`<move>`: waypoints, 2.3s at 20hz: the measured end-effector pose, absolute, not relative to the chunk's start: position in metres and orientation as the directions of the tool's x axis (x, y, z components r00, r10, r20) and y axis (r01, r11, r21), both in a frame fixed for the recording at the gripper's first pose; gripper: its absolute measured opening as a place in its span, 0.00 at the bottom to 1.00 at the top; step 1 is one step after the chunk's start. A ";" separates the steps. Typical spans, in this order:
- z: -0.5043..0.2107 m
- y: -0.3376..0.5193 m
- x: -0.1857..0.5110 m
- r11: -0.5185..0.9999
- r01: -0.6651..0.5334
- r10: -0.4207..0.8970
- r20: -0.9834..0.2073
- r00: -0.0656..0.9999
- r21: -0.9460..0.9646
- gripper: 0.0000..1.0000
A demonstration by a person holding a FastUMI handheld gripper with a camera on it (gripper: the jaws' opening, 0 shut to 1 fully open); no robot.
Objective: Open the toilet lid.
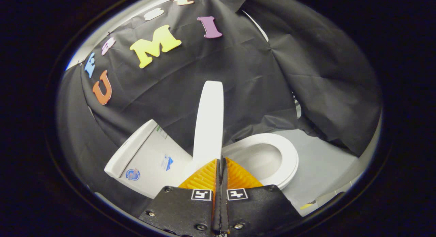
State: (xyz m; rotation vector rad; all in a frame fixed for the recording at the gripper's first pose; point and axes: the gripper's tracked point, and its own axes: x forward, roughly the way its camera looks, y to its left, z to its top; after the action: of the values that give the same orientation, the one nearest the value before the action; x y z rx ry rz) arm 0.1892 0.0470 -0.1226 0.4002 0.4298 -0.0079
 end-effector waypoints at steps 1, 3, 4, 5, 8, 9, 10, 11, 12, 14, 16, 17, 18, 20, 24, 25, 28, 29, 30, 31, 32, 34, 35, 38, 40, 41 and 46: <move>-0.121 0.052 0.190 0.926 0.087 0.075 -0.404 0.912 0.368 0.03; -0.116 0.062 0.189 0.937 0.074 0.072 -0.396 0.915 0.340 0.03; -0.113 0.067 0.188 0.944 0.067 0.069 -0.392 0.917 0.323 0.04; -0.111 0.073 0.188 0.950 0.060 0.067 -0.387 0.919 0.307 0.04; -0.106 0.090 0.188 0.969 0.040 0.056 -0.371 0.927 0.244 0.04; -0.103 0.096 0.188 0.974 0.035 0.051 -0.365 0.930 0.225 0.04; -0.102 0.099 0.189 0.977 0.034 0.046 -0.362 0.931 0.210 0.04; -0.100 0.101 0.187 0.980 0.033 0.040 -0.359 0.932 0.197 0.04; -0.098 0.105 0.186 0.981 0.031 0.039 -0.357 0.933 0.190 0.04; -0.097 0.121 0.187 0.987 0.022 0.036 -0.352 0.935 0.159 0.03; -0.095 0.130 0.188 0.992 0.015 0.028 -0.346 0.938 0.122 0.04; -0.094 0.136 0.187 0.994 0.009 0.028 -0.342 0.939 0.106 0.04; -0.092 0.143 0.186 0.996 0.002 0.029 -0.338 0.941 0.090 0.04; -0.091 0.154 0.185 0.999 -0.007 0.023 -0.331 0.943 0.051 0.04; -0.089 0.176 0.184 1.000 -0.026 0.022 -0.326 0.945 -0.007 0.04; -0.090 0.180 0.185 0.999 -0.030 0.022 -0.325 0.945 -0.020 0.04; -0.089 0.197 0.183 0.997 -0.042 0.020 -0.325 0.945 -0.061 0.04; -0.090 0.202 0.182 0.996 -0.045 0.018 -0.323 0.946 -0.076 0.05; -0.090 0.206 0.182 0.994 -0.050 0.018 -0.321 0.947 -0.092 0.05; -0.091 0.212 0.182 0.993 -0.056 0.019 -0.319 0.948 -0.107 0.05; -0.091 0.217 0.181 0.991 -0.058 0.018 -0.319 0.948 -0.117 0.05; -0.092 0.228 0.181 0.988 -0.063 0.015 -0.319 0.948 -0.143 0.05; -0.094 0.235 0.180 0.986 -0.067 0.015 -0.317 0.948 -0.155 0.05; -0.100 0.258 0.179 0.969 -0.088 0.013 -0.308 0.951 -0.229 0.05; -0.103 0.268 0.177 0.956 -0.086 -0.003 -0.301 0.954 -0.282 0.05; -0.103 0.270 0.179 0.951 -0.078 -0.016 -0.298 0.955 -0.300 0.05; -0.105 0.278 0.180 0.936 -0.059 -0.058 -0.316 0.947 -0.347 0.05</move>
State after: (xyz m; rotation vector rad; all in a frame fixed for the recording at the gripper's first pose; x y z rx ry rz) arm 0.1795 0.2778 -0.1045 -0.3611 0.3291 0.0004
